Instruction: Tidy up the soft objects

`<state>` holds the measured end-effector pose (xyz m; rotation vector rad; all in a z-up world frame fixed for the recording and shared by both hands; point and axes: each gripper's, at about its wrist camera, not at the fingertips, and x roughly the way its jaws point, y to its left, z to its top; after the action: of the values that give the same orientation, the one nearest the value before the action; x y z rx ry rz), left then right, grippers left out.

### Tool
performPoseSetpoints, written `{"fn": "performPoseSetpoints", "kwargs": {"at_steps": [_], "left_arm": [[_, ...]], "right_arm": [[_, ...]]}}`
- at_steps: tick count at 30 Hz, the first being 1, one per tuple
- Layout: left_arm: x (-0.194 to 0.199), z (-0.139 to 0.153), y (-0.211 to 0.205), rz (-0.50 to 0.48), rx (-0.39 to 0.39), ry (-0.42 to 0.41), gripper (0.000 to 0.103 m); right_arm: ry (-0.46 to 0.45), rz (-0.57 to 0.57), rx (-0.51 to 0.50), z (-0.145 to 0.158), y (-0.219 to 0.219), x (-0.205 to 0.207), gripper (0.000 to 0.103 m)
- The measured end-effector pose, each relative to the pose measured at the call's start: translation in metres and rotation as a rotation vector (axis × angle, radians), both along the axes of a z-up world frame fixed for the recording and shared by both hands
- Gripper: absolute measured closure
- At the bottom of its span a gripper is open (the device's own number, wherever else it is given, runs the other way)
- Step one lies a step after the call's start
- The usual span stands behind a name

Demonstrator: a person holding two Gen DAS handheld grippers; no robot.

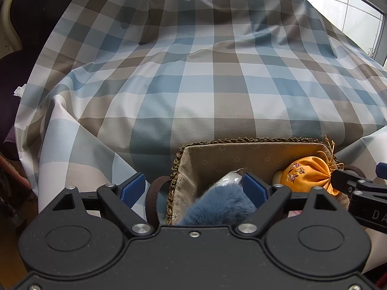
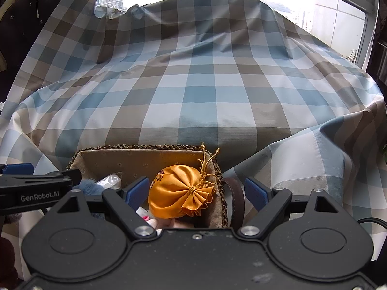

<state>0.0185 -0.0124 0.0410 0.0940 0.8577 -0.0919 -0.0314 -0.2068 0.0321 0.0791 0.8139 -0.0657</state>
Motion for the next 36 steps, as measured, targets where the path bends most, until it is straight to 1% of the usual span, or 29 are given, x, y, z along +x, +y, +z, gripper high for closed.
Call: {"fn": "performPoseSetpoints", "kwargs": {"at_steps": [36], "left_arm": [[0.0009,-0.0018,0.0006,0.013,-0.001,0.005,0.019]], "right_arm": [[0.017,-0.003,0.01,-0.006,0.0001,0.0035,0.017]]}}
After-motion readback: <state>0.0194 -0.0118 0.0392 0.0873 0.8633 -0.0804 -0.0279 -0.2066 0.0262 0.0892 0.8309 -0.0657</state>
